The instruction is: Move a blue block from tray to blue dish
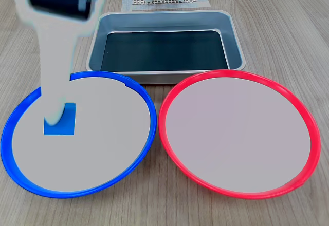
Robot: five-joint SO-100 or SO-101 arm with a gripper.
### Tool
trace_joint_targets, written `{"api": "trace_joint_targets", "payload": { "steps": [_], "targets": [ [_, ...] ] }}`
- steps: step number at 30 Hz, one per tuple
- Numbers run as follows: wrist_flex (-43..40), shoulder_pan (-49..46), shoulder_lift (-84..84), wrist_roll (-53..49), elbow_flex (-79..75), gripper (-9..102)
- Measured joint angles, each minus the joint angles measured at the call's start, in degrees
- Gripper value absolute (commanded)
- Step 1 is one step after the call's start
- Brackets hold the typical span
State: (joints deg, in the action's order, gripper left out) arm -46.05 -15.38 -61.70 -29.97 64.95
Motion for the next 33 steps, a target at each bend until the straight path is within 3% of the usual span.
{"api": "trace_joint_targets", "payload": {
  "steps": [8, 14, 20, 24, 25, 26, 30, 33],
  "targets": [
    [15.5, -0.1, 6.5, -7.9, 5.2, 18],
    [21.8, 0.9, 5.8, -8.3, 8.5, 29],
    [29.5, 2.9, -4.7, 0.3, 14.4, 39],
    [40.7, 4.1, -17.1, 16.8, 21.4, 23],
    [46.7, 4.6, -22.9, 24.3, 25.1, 7],
    [49.9, 4.8, -26.2, 28.5, 27.2, 0],
    [62.0, 5.0, -41.3, 42.5, 40.4, 0],
    [61.5, 5.7, -56.0, 49.5, 56.5, 0]
  ]
}}
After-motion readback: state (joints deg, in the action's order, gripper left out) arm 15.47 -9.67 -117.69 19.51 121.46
